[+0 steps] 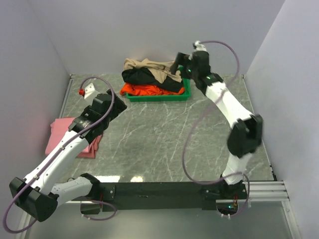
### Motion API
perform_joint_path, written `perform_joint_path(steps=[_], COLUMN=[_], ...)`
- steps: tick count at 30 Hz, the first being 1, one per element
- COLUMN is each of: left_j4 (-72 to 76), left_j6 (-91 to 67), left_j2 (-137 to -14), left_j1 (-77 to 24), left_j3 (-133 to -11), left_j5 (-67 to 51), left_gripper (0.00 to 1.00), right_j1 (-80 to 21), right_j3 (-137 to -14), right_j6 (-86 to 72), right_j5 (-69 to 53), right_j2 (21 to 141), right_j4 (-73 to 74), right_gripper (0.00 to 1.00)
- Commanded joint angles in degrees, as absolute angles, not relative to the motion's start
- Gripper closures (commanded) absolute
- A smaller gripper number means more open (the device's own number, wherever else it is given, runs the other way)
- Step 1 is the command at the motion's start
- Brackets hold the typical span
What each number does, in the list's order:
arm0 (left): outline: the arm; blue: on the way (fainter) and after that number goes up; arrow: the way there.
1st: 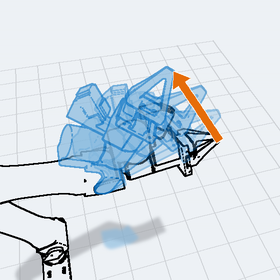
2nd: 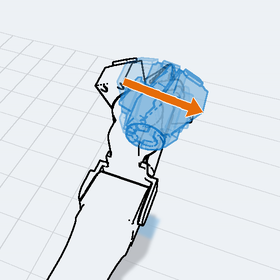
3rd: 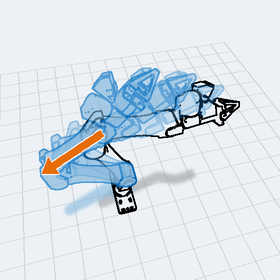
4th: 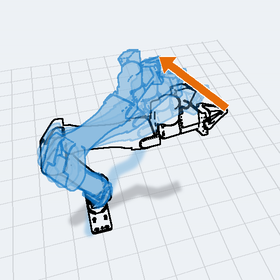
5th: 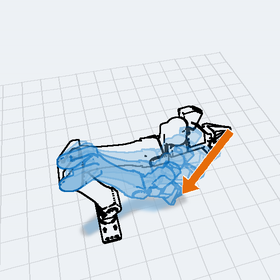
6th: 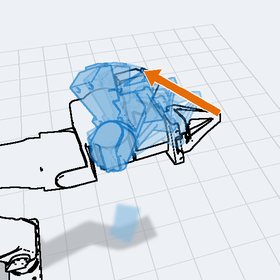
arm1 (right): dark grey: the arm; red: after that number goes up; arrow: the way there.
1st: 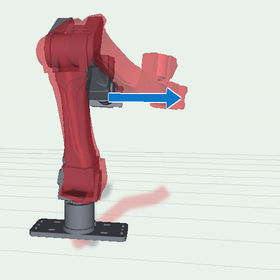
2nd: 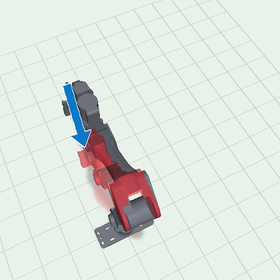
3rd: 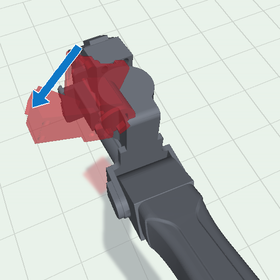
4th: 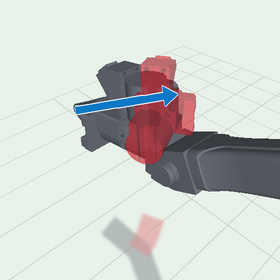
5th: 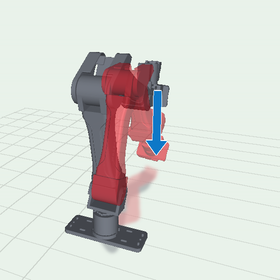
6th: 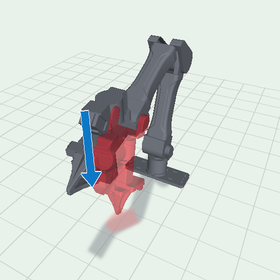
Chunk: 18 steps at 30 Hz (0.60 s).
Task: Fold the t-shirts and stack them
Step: Grab the tshirt from the pile
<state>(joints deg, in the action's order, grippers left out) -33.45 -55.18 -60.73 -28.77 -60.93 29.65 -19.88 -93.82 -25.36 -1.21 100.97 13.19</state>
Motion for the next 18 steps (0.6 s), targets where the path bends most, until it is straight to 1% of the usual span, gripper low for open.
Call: perform_joint_path(steps=[1,2,3,4,5,6,7,10,11,12,14,16,18], left_j4=[-30.33,-30.15,-29.97,-29.45,-29.18,-29.01,-28.39,-28.04,-28.04,-27.95,-27.25,-26.9,-27.42], left_j6=[-53.71,-53.18,-52.91,-52.65,-52.65,-52.65,-52.39,-52.38,-52.38,-52.47,-52.47,-52.3,-52.29], left_j2=[-62.84,-63.54,-64.41,-64.95,-65.47,-66.17,-66.44,-67.5,-67.67,-68.02,-68.2,-68.38,-68.73], left_j1=[-26.72,-26.11,-24.89,-24.44,-23.39,-23.03,-22.59,-21.45,-21.27,-20.92,-20.83,-20.74,-20.57], left_j3=[-60.2,-60.38,-60.38,-60.21,-60.21,-60.12,-59.68,-59.15,-58.98,-58.89,-58.45,-58.27,-58.36], left_j5=[27.34,26.46,25.76,24.36,23.91,23.3,21.64,19.61,19.08,18.81,18.11,17.41,17.4], left_gripper=[0.01,0.01,0.01,0.01,0.01,0.01,0.01,0.01,0.01,0.01,0.01,0.01,0.01], right_j1=[-20.57,-20.48,-20.39,-20.39,-20.39,-20.39,-20.3,-20.39,-20.3,-20.3,-20.3,-20.3,-20.3], right_j3=[-115.91,-122.45,-129.48,-141.21,-144.29,-144.66,-139.71,-129.49,-130.25,-135.74,-144.35,-144.94,-141.09], right_j6=[-15.84,-12.95,-11.79,-10.56,-8.81,-8.01,-7.48,-5.98,-6.32,-6.68,-7.03,-7.82,-9.93], right_j5=[2.71,2.9,2.99,3.08,3.42,3.51,3.86,4.65,5.44,6.84,5.9,5.98,5.8], right_j2=[116.15,120.54,129.11,132.94,135.76,138.14,138.08,137.54,138.59,142.43,149.19,151.34,151.52], right_j4=[15.54,17.21,19.4,21.25,19.62,16.38,6.25,-12.67,-14.14,-14.06,-11.96,-13.95,-17.3], right_gripper=[0.01,0.01,0.01,0.01,0.01,0.01,0.01,0.0,0.0,0.0,0.01,0.02,0.06])
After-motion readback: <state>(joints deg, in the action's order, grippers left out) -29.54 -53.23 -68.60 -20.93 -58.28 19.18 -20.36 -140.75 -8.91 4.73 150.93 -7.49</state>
